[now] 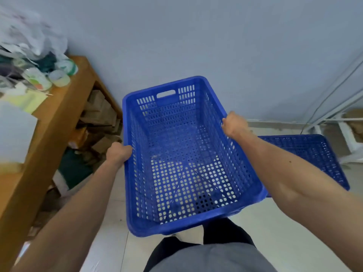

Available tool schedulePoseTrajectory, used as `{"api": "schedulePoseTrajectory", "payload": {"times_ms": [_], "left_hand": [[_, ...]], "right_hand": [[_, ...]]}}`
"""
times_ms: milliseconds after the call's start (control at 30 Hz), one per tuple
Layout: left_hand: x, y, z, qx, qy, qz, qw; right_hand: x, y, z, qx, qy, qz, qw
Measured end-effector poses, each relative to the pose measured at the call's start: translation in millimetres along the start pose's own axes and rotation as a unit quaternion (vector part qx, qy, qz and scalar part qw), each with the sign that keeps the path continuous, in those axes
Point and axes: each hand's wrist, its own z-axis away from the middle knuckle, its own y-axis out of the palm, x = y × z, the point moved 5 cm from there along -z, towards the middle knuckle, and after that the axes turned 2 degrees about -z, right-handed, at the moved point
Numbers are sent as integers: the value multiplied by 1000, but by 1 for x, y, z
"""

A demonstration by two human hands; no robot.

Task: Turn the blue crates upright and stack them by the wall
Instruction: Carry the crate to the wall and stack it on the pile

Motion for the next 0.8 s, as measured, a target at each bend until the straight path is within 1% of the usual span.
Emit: {"api": "schedulePoseTrajectory", "payload": {"times_ms": [200, 267, 367, 433, 533, 700, 800], "left_hand": [[-32, 26, -21, -14, -87, 68, 994], [-41, 41, -23, -10, -112, 116, 987], [-47, 71, -37, -2, -160, 199, 967], [-52, 93, -40, 14, -178, 254, 951], [-65, 125, -39, 17, -197, 331, 923], [-53, 187, -61, 47, -249, 379, 890], [-81, 197, -52, 53, -262, 406, 874]], "right_hand": [[45, 12, -118, 53, -57, 59, 995], [59, 18, -150, 66, -76, 79, 992], [83, 27, -193, 95, -92, 98, 986], [99, 35, -219, 112, -103, 98, 983], [126, 49, -260, 120, -120, 105, 980], [160, 69, -311, 111, -140, 136, 974], [177, 74, -336, 107, -163, 147, 970]]}}
